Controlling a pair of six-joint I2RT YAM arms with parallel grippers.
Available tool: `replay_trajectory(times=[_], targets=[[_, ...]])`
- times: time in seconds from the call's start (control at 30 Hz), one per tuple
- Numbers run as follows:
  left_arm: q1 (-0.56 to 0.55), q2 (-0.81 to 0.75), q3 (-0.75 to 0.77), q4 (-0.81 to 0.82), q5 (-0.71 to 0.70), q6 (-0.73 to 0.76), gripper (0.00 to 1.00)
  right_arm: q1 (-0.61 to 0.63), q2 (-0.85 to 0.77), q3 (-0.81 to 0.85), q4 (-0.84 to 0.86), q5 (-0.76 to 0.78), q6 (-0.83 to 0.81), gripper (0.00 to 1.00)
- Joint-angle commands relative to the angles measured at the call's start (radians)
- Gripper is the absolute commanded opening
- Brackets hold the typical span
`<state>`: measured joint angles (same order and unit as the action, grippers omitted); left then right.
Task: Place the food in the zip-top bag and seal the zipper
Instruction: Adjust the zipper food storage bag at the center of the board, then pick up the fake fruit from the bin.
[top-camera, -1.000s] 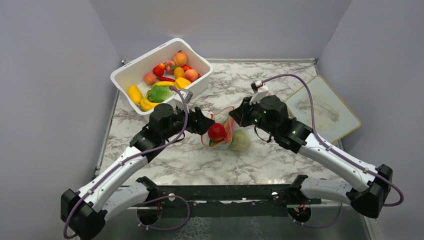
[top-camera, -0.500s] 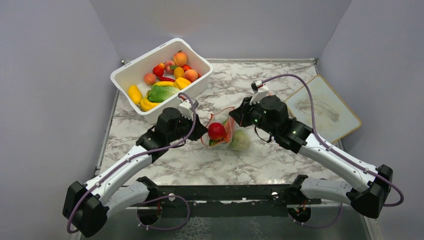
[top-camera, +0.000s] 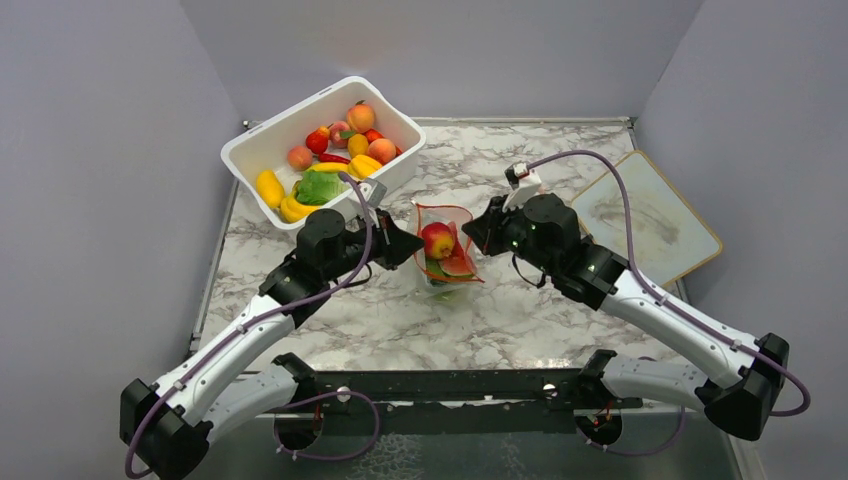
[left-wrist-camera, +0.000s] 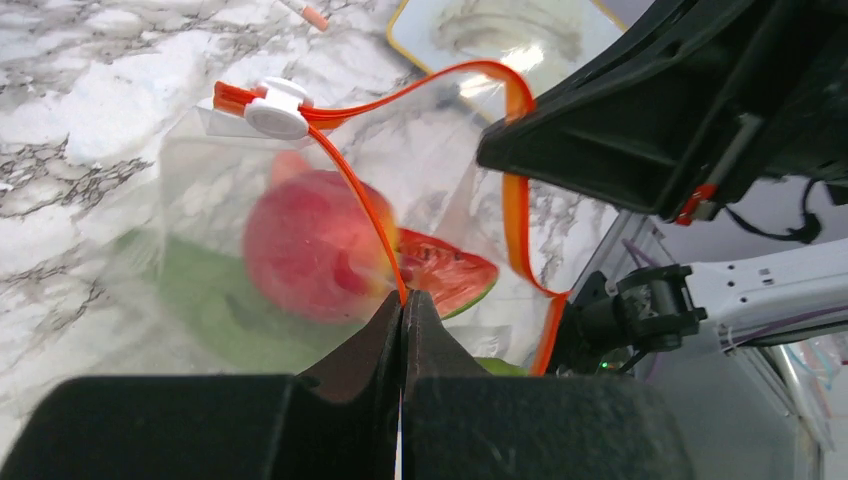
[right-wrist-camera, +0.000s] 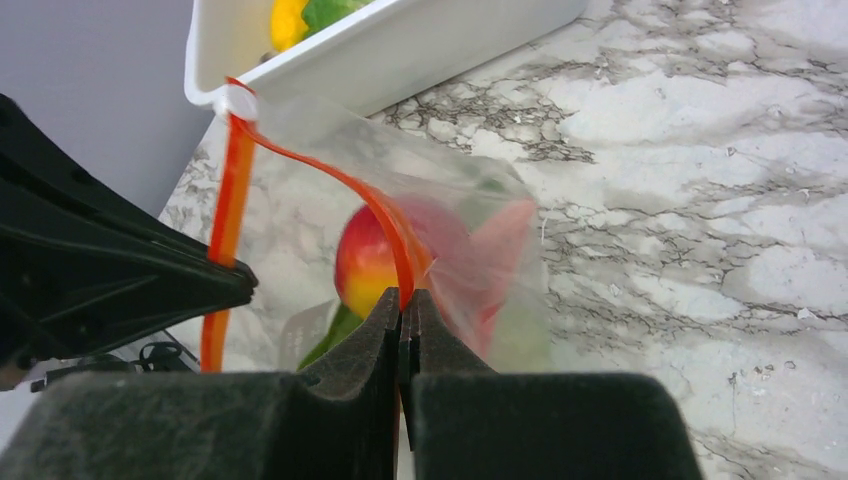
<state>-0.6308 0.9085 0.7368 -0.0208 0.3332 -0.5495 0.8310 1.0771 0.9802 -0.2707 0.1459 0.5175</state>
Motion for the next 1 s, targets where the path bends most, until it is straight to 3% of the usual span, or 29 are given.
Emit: replay_trajectory(times=[0.0, 0.5, 0.63, 0.77, 0.87, 0.97], targets=[[-0.006, -0.023, 0.011, 0.081, 0.013, -0.054, 0.00, 0.002, -0.029, -0.027, 0.000, 0.029, -0.008, 0.01], [-0.006, 0.025, 0.057, -0.011, -0.110, -0.028, 0.00, 0.002, -0.117, 0.001, -0.016, 0.053, -0.025, 0.01], [-0.006, 0.054, 0.051, -0.004, -0.120, -0.039, 0.04, 0.002, -0.118, -0.030, -0.004, 0.054, -0.030, 0.01], [-0.006, 0.082, 0.059, -0.012, -0.128, -0.029, 0.22, 0.002, -0.125, -0.057, 0.016, 0.052, -0.024, 0.01], [-0.006, 0.101, 0.081, -0.034, -0.134, -0.009, 0.44, 0.002, -0.130, -0.067, 0.031, 0.060, -0.028, 0.01], [-0.006, 0.115, 0.115, -0.063, -0.154, 0.019, 0.57, 0.002, -0.123, -0.064, 0.041, 0.046, -0.035, 0.01]])
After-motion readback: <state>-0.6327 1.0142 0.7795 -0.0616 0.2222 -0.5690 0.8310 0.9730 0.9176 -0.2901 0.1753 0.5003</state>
